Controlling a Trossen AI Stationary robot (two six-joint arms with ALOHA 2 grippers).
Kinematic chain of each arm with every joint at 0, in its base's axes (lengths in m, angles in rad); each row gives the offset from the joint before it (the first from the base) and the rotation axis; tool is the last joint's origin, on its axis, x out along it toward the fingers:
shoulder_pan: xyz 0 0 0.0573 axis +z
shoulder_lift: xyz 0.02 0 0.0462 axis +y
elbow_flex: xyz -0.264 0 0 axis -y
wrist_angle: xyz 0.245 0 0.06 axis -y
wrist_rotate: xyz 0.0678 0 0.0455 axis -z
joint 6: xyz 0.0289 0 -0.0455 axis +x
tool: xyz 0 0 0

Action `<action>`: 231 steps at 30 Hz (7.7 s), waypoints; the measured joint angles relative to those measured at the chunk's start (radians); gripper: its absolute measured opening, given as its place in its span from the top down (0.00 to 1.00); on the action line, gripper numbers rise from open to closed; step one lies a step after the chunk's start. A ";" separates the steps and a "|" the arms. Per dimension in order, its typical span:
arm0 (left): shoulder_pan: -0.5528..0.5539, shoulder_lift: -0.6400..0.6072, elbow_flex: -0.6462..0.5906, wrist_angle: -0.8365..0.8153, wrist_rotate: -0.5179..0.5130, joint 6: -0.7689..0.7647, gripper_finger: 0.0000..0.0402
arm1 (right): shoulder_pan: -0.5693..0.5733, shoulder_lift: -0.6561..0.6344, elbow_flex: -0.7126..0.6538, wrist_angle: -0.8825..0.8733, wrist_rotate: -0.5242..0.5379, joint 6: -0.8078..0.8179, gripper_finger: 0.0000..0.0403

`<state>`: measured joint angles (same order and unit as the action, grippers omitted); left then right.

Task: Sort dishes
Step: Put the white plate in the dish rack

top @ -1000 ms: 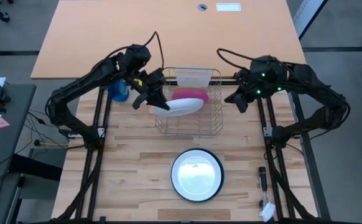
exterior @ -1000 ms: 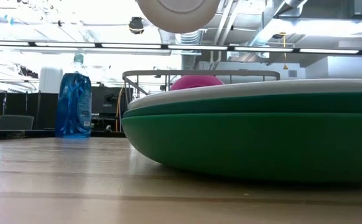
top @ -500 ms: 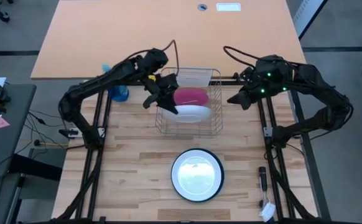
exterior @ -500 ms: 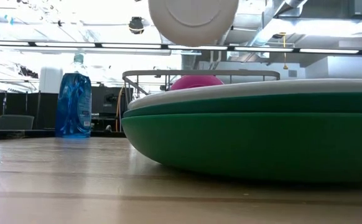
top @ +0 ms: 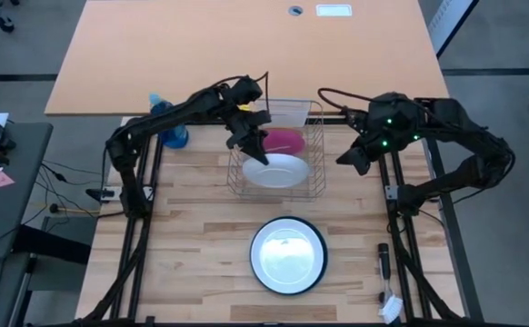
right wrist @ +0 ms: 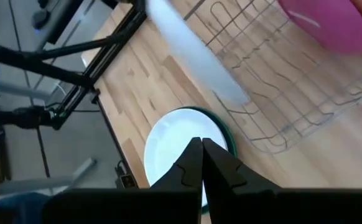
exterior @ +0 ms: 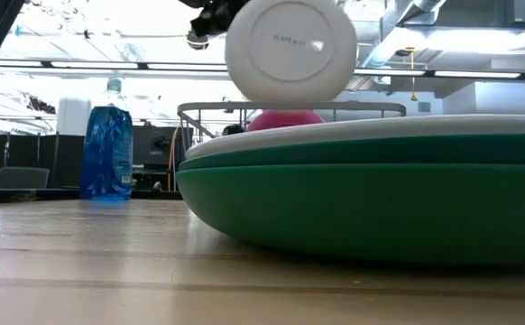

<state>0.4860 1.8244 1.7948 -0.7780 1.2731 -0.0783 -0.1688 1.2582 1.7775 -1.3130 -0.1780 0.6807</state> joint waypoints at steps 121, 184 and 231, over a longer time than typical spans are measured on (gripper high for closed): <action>0.148 0.176 -0.081 0.048 -0.178 0.468 0.92 | -0.030 -0.003 -0.001 -0.097 -0.056 -0.088 0.98; 0.081 -0.060 0.170 -0.315 -0.567 -0.007 0.39 | -0.030 -0.003 0.000 -0.195 0.027 0.104 0.98; -0.814 -0.055 0.163 -0.625 -1.646 -1.383 0.39 | 0.075 -0.296 -0.528 -0.087 -0.027 0.167 0.72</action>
<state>-0.3275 1.7691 1.9579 -1.4028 -0.3734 -1.4613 -0.0940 0.9618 1.2494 -1.4002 -0.2053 0.8481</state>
